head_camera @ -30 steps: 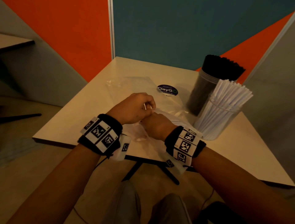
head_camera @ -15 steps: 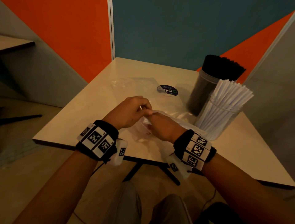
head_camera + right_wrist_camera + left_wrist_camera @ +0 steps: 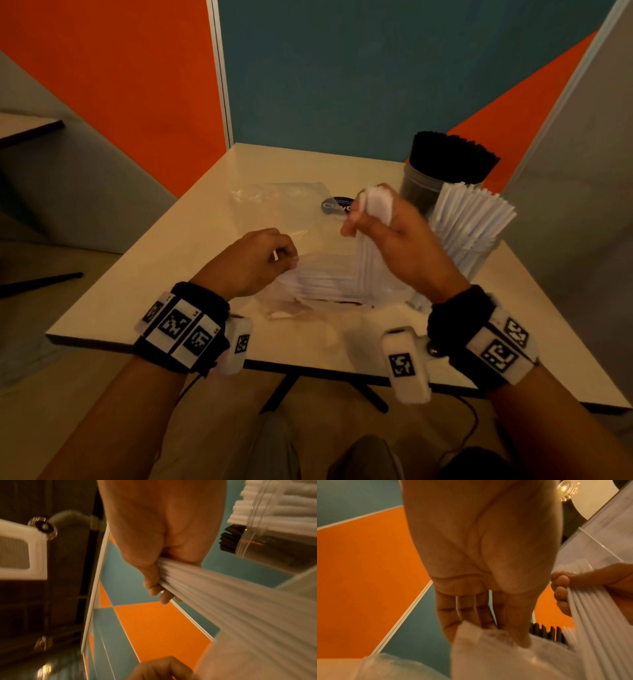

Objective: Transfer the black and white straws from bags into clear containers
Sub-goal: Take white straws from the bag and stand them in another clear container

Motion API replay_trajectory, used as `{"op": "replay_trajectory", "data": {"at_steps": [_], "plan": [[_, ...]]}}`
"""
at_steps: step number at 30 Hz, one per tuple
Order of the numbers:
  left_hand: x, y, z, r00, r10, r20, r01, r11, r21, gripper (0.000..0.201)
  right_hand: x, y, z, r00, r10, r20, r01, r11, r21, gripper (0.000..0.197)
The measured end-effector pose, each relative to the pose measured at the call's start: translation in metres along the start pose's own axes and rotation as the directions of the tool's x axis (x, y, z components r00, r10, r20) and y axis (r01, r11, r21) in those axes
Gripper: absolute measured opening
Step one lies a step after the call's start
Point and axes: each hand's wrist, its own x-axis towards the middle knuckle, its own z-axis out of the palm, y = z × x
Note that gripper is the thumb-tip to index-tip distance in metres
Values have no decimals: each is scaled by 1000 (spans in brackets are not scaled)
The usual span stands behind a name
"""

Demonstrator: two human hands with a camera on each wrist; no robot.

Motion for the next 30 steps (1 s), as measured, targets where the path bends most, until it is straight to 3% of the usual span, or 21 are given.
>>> {"op": "replay_trajectory", "data": {"at_steps": [2, 5, 8, 13, 17, 20, 23, 27, 30], "plan": [[3, 10, -7, 1000, 22, -7, -22, 999, -43, 13, 0, -11, -18, 994, -11, -105, 30, 983, 181, 3], [14, 35, -14, 996, 73, -53, -77, 994, -80, 15, 0, -24, -51, 976, 2, -218, 107, 867, 486, 9], [33, 67, -12, 984, 147, -97, -157, 981, -112, 18, 4, -30, -89, 946, -31, -322, 224, 781, 583, 11], [77, 126, 10, 972, 204, -116, -229, 934, -274, 42, 3, -23, -153, 881, -31, -471, 334, 747, 575, 10], [112, 163, 33, 966, 252, -54, -255, 907, -334, 80, 4, -4, -182, 856, 17, -517, 303, 793, 529, 10], [133, 175, 49, 969, 245, -1, -233, 918, -322, 95, 5, 10, -189, 844, 58, -532, 269, 814, 515, 12], [141, 175, 63, 972, 230, 40, -205, 925, -320, 98, 7, 16, -189, 838, 81, -539, 249, 822, 511, 9], [142, 168, 76, 962, 272, -27, -270, 929, -252, 82, 9, 19, -193, 833, 83, -547, 234, 843, 485, 7], [143, 164, 82, 957, 284, -63, -290, 912, -288, 78, 9, 24, -188, 850, 77, -521, 146, 916, 374, 10]]}}
